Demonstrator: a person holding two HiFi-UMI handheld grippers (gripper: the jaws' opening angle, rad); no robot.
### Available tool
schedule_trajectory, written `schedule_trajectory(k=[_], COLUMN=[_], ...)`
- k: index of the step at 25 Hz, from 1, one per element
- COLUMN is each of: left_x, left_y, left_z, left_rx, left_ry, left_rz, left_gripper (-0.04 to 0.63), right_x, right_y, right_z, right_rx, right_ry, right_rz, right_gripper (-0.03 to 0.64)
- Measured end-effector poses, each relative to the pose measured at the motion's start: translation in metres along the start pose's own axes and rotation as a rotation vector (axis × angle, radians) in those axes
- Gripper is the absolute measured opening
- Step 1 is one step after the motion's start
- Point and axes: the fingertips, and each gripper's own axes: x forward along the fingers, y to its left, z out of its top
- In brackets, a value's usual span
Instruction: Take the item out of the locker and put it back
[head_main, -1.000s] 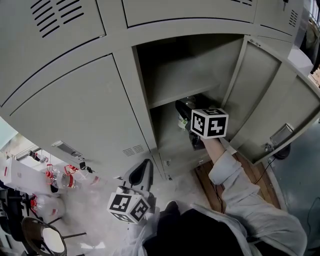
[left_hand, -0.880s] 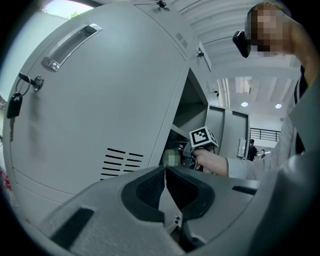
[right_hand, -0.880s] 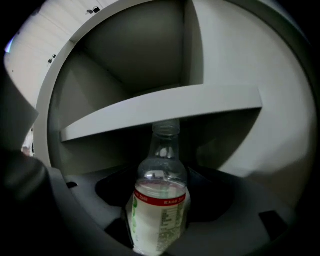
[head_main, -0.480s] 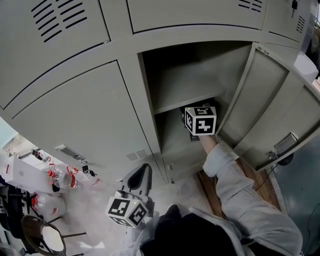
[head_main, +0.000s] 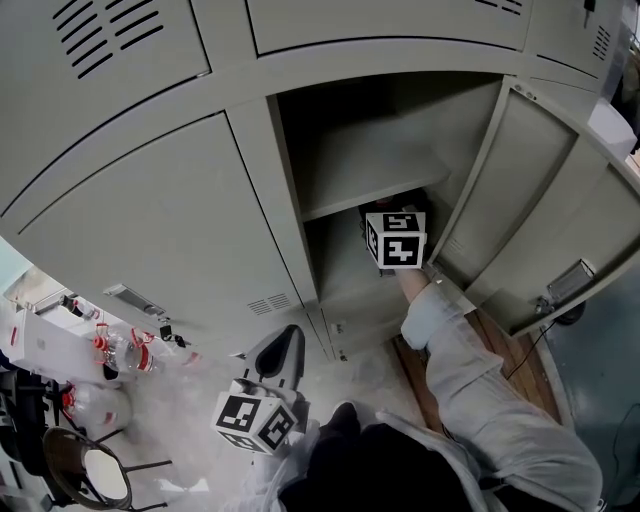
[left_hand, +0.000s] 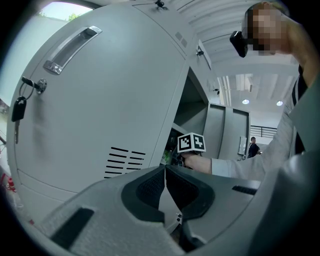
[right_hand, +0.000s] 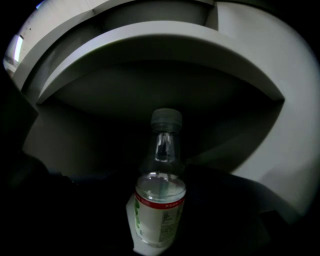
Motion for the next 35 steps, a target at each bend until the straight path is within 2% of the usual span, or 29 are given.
schedule_trajectory(k=[5,16,18,21,23,35], left_x=[0.0,-0.012,-0.014,-0.016,-0.018,-0.037], left_y=[-0.008,-0.01,-0.01,-0.011,-0.011,-0.017], left_z=[-0.004,-0.009,-0.01,-0.012,-0.014,-0.02], left_rx=[0.0,-0.01,-0.01,-0.008,-0.005,0.012], left_ry=[0.003,0.005,0.008,0.01,0.015,0.013], left_rz=[-0.014,0.012,0.016,0.02,0.023,0.044], left_gripper=[0.014,0.014,0.014,0.014,0.014,0.014], right_x=[-0.006,-0.002,-0.002,-0.007,-0.013,-0.077], right_y=[0.003,0.002,0.001,0.001,0.003,0.016], right_z=[-0.003,-0.012,-0.013,-0.009,-0.005,-0.002], right_rx=[-0.025,0.023,0.035,0.061,0.082,0.142], right_ry=[0.009,0.076,0.08,0.067,0.057,0.033], right_rz=[0.002,0.007,0.011,0.017,0.029,0.09], right_gripper=[0.315,0.316,0.335,0.405,0.42,0.425])
